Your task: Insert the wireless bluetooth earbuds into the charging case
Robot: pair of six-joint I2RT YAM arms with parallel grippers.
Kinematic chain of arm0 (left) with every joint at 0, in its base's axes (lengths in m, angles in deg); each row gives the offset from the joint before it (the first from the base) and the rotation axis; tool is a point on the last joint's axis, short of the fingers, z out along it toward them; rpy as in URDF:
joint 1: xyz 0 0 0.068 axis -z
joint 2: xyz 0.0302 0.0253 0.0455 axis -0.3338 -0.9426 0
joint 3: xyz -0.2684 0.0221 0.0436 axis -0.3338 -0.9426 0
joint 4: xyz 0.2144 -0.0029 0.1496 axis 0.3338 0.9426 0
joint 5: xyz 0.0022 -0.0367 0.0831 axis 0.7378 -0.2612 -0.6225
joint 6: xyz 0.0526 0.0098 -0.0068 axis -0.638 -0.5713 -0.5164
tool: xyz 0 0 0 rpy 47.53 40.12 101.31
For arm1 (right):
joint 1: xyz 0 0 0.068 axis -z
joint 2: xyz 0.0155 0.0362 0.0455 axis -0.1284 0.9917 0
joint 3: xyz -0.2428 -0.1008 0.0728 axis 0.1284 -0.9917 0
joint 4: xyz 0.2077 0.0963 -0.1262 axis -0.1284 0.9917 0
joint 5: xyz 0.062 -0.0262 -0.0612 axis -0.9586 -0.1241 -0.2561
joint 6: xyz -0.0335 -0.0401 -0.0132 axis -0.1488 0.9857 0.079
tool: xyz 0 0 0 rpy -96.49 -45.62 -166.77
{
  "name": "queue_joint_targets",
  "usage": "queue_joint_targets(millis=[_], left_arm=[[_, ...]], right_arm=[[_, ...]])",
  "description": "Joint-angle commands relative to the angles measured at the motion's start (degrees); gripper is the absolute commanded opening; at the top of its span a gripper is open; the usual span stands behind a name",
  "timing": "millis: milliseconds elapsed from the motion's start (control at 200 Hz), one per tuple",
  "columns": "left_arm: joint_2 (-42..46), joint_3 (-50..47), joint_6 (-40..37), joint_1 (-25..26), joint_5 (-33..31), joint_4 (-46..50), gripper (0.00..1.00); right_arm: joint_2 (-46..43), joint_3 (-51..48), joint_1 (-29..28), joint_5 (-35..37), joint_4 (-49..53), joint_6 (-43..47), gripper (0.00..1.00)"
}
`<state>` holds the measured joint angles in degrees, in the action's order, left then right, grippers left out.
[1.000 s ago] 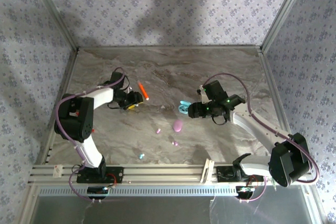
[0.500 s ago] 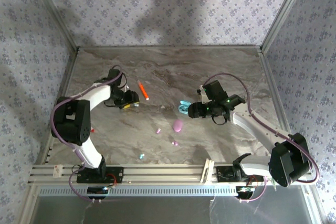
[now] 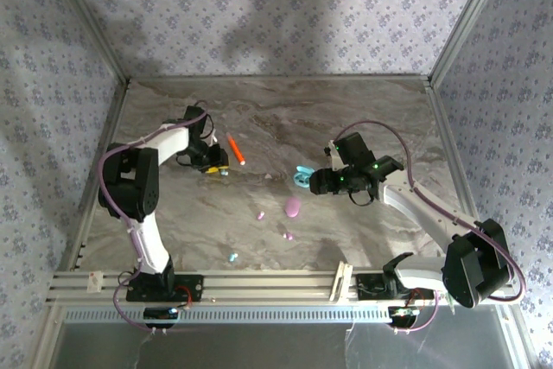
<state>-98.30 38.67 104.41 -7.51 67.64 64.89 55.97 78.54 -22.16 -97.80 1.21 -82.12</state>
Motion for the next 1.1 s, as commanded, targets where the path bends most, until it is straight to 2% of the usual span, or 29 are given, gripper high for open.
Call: queue_joint_targets(millis=[0, 210, 705, 1094], left_arm=[[-0.71, 0.44, -1.11, -0.21, 2.11, 1.05, 0.34], [-0.98, -0.90, -0.83, 0.05, 4.61, -0.61, 0.33], [-3.02, -0.75, -1.11, -0.04, 4.29, -0.64, 0.32], [-3.28, -1.19, -1.20, 0.05, 4.37, -0.68, 0.25]], right_arm=[[-0.45, -0.14, -0.17, 0.10, 1.26, -0.72, 0.64], [0.31, -0.01, -0.17, 0.01, 0.90, -0.71, 0.64], [0.70, 0.18, -0.19, 0.01, 0.91, -0.67, 0.63], [0.70, 0.38, -0.16, 0.23, 0.99, -0.71, 0.62]])
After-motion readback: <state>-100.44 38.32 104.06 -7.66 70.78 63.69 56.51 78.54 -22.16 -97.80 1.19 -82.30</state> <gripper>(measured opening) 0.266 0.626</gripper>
